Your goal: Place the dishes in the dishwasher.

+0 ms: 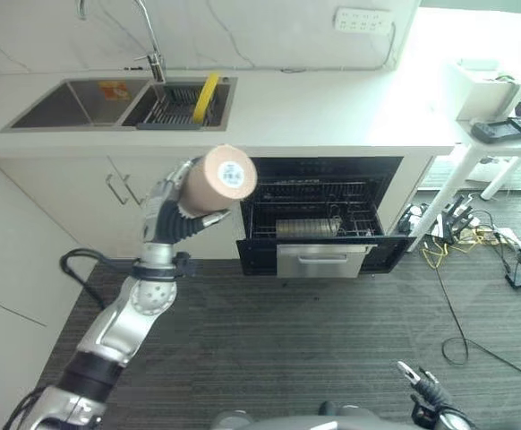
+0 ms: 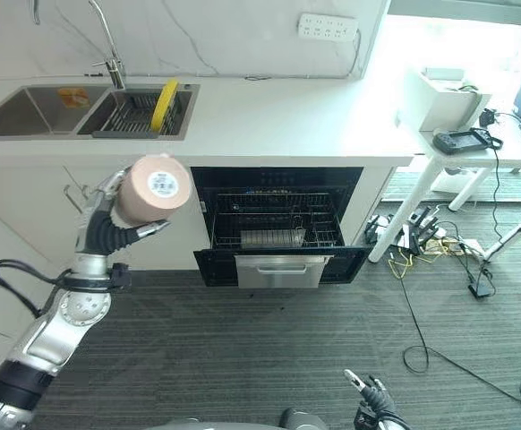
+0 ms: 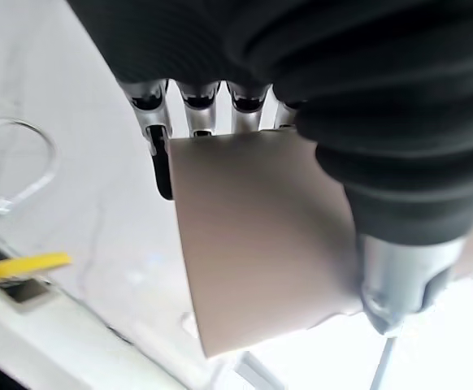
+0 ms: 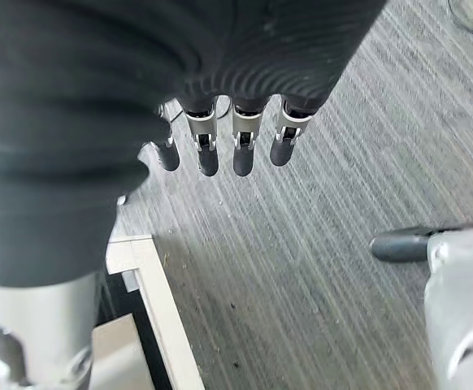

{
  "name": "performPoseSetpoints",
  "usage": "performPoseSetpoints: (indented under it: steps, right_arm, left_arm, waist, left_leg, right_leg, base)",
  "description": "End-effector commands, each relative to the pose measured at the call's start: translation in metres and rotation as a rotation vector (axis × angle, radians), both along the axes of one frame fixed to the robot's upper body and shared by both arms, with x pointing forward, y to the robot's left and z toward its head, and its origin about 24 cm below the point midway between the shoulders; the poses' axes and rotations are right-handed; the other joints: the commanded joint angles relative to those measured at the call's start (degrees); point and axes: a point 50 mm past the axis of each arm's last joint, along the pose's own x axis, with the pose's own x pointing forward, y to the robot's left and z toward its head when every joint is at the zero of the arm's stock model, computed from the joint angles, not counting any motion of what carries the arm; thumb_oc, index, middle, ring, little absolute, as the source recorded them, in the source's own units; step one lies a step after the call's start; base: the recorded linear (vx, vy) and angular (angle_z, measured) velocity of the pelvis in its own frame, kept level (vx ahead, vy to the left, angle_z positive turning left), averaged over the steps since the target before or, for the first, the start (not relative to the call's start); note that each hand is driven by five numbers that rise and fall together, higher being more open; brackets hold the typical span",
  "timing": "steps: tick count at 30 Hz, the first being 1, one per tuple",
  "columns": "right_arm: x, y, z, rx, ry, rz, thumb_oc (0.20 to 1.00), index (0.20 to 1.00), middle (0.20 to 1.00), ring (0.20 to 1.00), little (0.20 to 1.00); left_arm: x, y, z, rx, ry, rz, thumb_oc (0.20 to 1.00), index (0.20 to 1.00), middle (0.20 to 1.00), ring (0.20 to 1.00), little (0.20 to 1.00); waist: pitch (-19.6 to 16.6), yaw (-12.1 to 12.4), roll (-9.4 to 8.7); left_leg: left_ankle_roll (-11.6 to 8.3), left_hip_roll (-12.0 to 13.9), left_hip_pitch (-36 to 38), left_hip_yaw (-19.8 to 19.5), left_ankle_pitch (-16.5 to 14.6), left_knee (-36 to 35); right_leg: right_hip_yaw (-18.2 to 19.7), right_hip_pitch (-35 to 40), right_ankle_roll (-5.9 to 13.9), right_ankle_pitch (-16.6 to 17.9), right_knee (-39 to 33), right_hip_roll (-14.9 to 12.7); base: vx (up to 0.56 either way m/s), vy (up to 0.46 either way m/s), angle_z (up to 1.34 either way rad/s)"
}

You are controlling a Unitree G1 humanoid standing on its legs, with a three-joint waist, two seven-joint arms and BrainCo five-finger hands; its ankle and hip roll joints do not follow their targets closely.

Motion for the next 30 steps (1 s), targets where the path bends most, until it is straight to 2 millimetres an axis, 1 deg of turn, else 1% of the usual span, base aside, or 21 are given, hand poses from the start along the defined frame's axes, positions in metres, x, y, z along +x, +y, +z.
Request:
performPoseSetpoints:
  steps: [1, 3, 5, 7, 10, 13, 14, 15, 16, 17, 18, 19, 20, 21, 22, 23, 25, 26, 27, 28, 30]
  right_arm:
    - [0.007, 0.006, -0.001, 0.008, -0.023, 0.009, 1.000, 1.000, 1.000, 1.000, 1.000]
    - [0.003, 0.012, -0.003, 0.013, -0.013, 0.016, 1.000, 1.000, 1.000, 1.000, 1.000]
    - [-0.001, 0.017, -0.005, 0.026, -0.009, 0.036, 1.000, 1.000, 1.000, 1.000, 1.000]
    - [-0.003, 0.022, -0.007, 0.027, 0.015, 0.077, 1.000, 1.000, 1.000, 1.000, 1.000]
    - [-0.004, 0.022, -0.007, 0.020, 0.031, 0.105, 1.000, 1.000, 1.000, 1.000, 1.000]
    - [-0.001, 0.022, -0.007, 0.010, 0.032, 0.101, 1.000, 1.000, 1.000, 1.000, 1.000]
    - [0.001, 0.023, -0.007, 0.009, 0.031, 0.105, 1.000, 1.000, 1.000, 1.000, 1.000]
    - [0.005, 0.022, -0.005, 0.000, 0.016, 0.105, 1.000, 1.000, 1.000, 1.000, 1.000]
    - [0.006, 0.022, -0.005, -0.002, 0.005, 0.101, 1.000, 1.000, 1.000, 1.000, 1.000]
    - [0.008, 0.022, -0.003, -0.009, -0.012, 0.097, 1.000, 1.000, 1.000, 1.000, 1.000]
    - [0.007, 0.021, -0.003, -0.010, -0.027, 0.082, 1.000, 1.000, 1.000, 1.000, 1.000]
    - [0.004, 0.021, -0.003, -0.005, -0.034, 0.059, 1.000, 1.000, 1.000, 1.000, 1.000]
    - [0.002, 0.021, -0.003, -0.005, -0.036, 0.057, 1.000, 1.000, 1.000, 1.000, 1.000]
    - [0.001, 0.022, -0.004, -0.005, -0.033, 0.062, 1.000, 1.000, 1.000, 1.000, 1.000]
    - [0.001, 0.020, -0.004, -0.010, -0.020, 0.075, 1.000, 1.000, 1.000, 1.000, 1.000]
    - [0.001, 0.020, -0.005, -0.009, 0.002, 0.084, 1.000, 1.000, 1.000, 1.000, 1.000]
    - [-0.001, 0.021, -0.007, 0.004, 0.046, 0.096, 1.000, 1.000, 1.000, 1.000, 1.000]
    - [-0.005, 0.022, -0.008, 0.015, 0.063, 0.112, 1.000, 1.000, 1.000, 1.000, 1.000]
    - [-0.005, 0.023, -0.009, 0.018, 0.064, 0.121, 1.000, 1.000, 1.000, 1.000, 1.000]
    - [-0.008, 0.022, -0.009, 0.039, 0.065, 0.109, 1.000, 1.000, 1.000, 1.000, 1.000]
    - [-0.009, 0.016, -0.007, 0.060, 0.046, 0.066, 1.000, 1.000, 1.000, 1.000, 1.000]
  left_arm:
    - [-0.005, 0.016, 0.015, -0.050, -0.113, 0.060, 0.200, 0.200, 0.200, 0.200, 0.200]
    - [-0.009, 0.023, 0.010, -0.047, -0.103, 0.077, 0.200, 0.200, 0.200, 0.200, 0.200]
    - [-0.010, 0.025, 0.008, -0.042, -0.092, 0.078, 0.200, 0.200, 0.200, 0.200, 0.200]
    - [-0.008, 0.028, 0.007, -0.040, -0.088, 0.094, 0.200, 0.200, 0.200, 0.200, 0.200]
    - [-0.009, 0.031, 0.009, -0.037, -0.089, 0.115, 0.200, 0.200, 0.200, 0.200, 0.200]
    - [-0.010, 0.037, 0.010, -0.025, -0.086, 0.140, 0.200, 0.200, 0.200, 0.200, 0.200]
    - [-0.010, 0.038, 0.011, -0.023, -0.087, 0.145, 0.200, 0.200, 0.200, 0.200, 0.200]
    - [-0.010, 0.039, 0.014, -0.019, -0.089, 0.140, 0.200, 0.200, 0.200, 0.200, 0.200]
    - [-0.010, 0.039, 0.015, -0.014, -0.091, 0.134, 0.200, 0.200, 0.200, 0.200, 0.200]
    - [-0.009, 0.040, 0.015, -0.008, -0.091, 0.131, 0.200, 0.200, 0.200, 0.200, 0.200]
    - [-0.007, 0.040, 0.015, -0.002, -0.093, 0.127, 0.200, 0.200, 0.200, 0.200, 0.200]
    - [-0.005, 0.043, 0.013, -0.003, -0.087, 0.133, 0.200, 0.200, 0.200, 0.200, 0.200]
    - [-0.003, 0.044, 0.013, -0.007, -0.088, 0.138, 0.200, 0.200, 0.200, 0.200, 0.200]
    - [-0.002, 0.045, 0.015, -0.012, -0.096, 0.147, 0.200, 0.200, 0.200, 0.200, 0.200]
    - [0.002, 0.044, 0.022, -0.015, -0.107, 0.156, 0.200, 0.200, 0.200, 0.200, 0.200]
    - [0.004, 0.045, 0.024, -0.019, -0.111, 0.166, 0.200, 0.200, 0.200, 0.200, 0.200]
    - [0.000, 0.045, 0.018, -0.030, -0.106, 0.187, 0.200, 0.200, 0.200, 0.200, 0.200]
    - [-0.006, 0.045, 0.013, -0.040, -0.113, 0.203, 0.200, 0.200, 0.200, 0.200, 0.200]
    - [-0.007, 0.046, 0.014, -0.044, -0.118, 0.206, 0.200, 0.200, 0.200, 0.200, 0.200]
    - [-0.009, 0.045, 0.015, -0.055, -0.121, 0.198, 0.200, 0.200, 0.200, 0.200, 0.200]
    - [-0.010, 0.040, 0.015, -0.067, -0.118, 0.168, 0.200, 0.200, 0.200, 0.200, 0.200]
  waist:
    - [-1.43, 2.12, 0.76]
    - [-1.35, 1.73, 1.24]
    - [-1.84, 1.94, 1.14]
    - [-2.46, 2.08, 0.84]
    - [-2.38, 2.44, 0.81]
    - [-2.30, 3.22, -0.08]
    - [-2.23, 3.31, -0.16]
    - [-1.85, 3.52, -0.08]
    - [-1.47, 3.41, -0.15]
    - [-0.93, 2.96, -0.01]
    - [-0.26, 2.24, 0.44]
    - [0.25, 1.77, -0.18]
    - [0.42, 1.60, -0.60]
    - [0.60, 1.16, -1.16]
    - [0.64, -0.03, -1.74]
    - [0.70, -1.04, -2.13]
    - [-0.11, -0.74, -1.96]
    - [-0.94, -1.02, -1.41]
    - [-1.14, -1.04, -1.41]
    - [-1.53, -1.49, -1.56]
    - [-1.42, -1.22, -1.98]
  left_leg:
    - [0.99, -4.42, -4.50, -14.94, -2.82, -1.06]
    - [1.20, -4.50, -3.06, -12.15, -2.77, -2.42]
    - [1.16, -4.64, -2.08, -11.65, -2.48, -3.88]
    - [1.42, -4.82, -1.03, -10.47, -3.20, -4.28]
    - [1.73, -5.02, -0.52, -10.08, -4.01, -3.92]
    - [2.63, -5.73, -0.14, -8.37, -5.63, -2.65]
    - [2.91, -5.84, -0.11, -8.25, -5.88, -2.39]
    - [4.33, -6.47, -0.65, -8.89, -6.63, -1.23]
    - [5.26, -7.14, -0.99, -9.55, -7.07, -0.53]
    - [6.42, -7.86, -1.10, -10.31, -7.48, -0.08]
    - [7.38, -7.99, -1.28, -11.42, -8.10, 0.63]
    - [7.47, -8.69, -1.16, -11.21, -8.39, 1.16]
    - [7.11, -9.07, -0.69, -11.21, -8.43, 0.80]
    - [6.27, -9.51, -0.02, -11.60, -8.62, 0.67]
    - [5.84, -10.10, 0.90, -11.94, -10.03, 0.58]
    - [5.80, -10.17, 2.20, -12.51, -11.42, 0.52]
    - [5.36, -8.85, 3.18, -12.72, -11.99, 0.84]
    - [4.16, -5.92, 4.59, -11.58, -11.51, 0.41]
    - [3.67, -5.01, 4.80, -10.94, -11.27, 0.50]
    - [2.89, -2.84, 4.19, -9.37, -10.65, 2.80]
    - [2.16, -1.76, -0.38, -9.62, -5.37, 10.16]
  right_leg:
    - [10.13, -0.54, 3.37, -2.61, 0.56, -2.44]
    - [10.71, 0.32, 3.32, -3.01, 0.18, -2.10]
    - [9.65, 1.61, 3.83, -2.48, -1.33, -2.72]
    - [8.28, 2.27, 4.73, -1.72, -2.30, -4.08]
    - [8.11, 2.33, 5.33, -1.43, -2.15, -4.92]
    - [6.19, 2.40, 7.05, -0.31, -2.20, -7.54]
    - [6.16, 2.25, 7.22, -0.50, -1.56, -7.83]
    - [7.24, 1.66, 7.22, -1.95, 3.33, -7.87]
    - [7.97, 0.06, 7.44, -1.69, 7.62, -7.87]
    - [9.21, -3.64, 7.63, 0.09, 15.10, -8.10]
    - [11.68, -6.83, 7.32, 0.42, 22.08, -6.97]
    - [11.76, -9.66, 6.87, 2.60, 23.21, -7.59]
    - [10.89, -9.91, 6.57, 3.13, 19.88, -8.38]
    - [9.87, -9.28, 6.29, 3.62, 12.10, -9.45]
    - [11.85, -9.52, 7.89, 6.99, 3.92, -11.10]
    - [14.33, -10.62, 9.11, 10.46, 0.91, -12.00]
    - [14.13, -8.67, 8.94, 7.73, -0.24, -9.92]
    - [13.12, -7.60, 7.28, 4.10, 1.40, -7.02]
    - [12.50, -7.26, 6.66, 3.40, 1.64, -6.58]
    - [12.52, -6.56, 5.12, 1.75, 2.42, -5.34]
    - [13.36, -4.38, 3.47, 0.62, 2.09, -3.64]
  base:
    - [0.17, 0.115, -0.18]
    - [0.10, 0.142, -1.26]
    - [0.11, 0.137, -0.70]
    - [0.12, 0.117, 0.08]
    - [0.07, 0.091, -0.04]
    - [0.07, 0.110, -0.20]
    - [0.04, 0.147, -0.12]
    - [0.03, 0.147, -0.20]
    - [0.03, 0.193, -0.20]
    - [0.02, 0.157, -0.18]
    - [0.10, 0.100, -0.04]
    - [0.14, -0.004, 0.12]
    - [0.26, -0.166, 0.26]
    - [0.35, -0.312, 0.32]
    - [0.46, -0.448, 0.29]
    - [0.47, -0.511, 0.21]
    - [0.38, -0.490, 0.16]
    - [0.27, -0.392, 0.16]
    - [0.29, -0.435, 0.16]
    - [0.18, -0.278, 0.19]
    - [0.17, -0.285, 0.55]
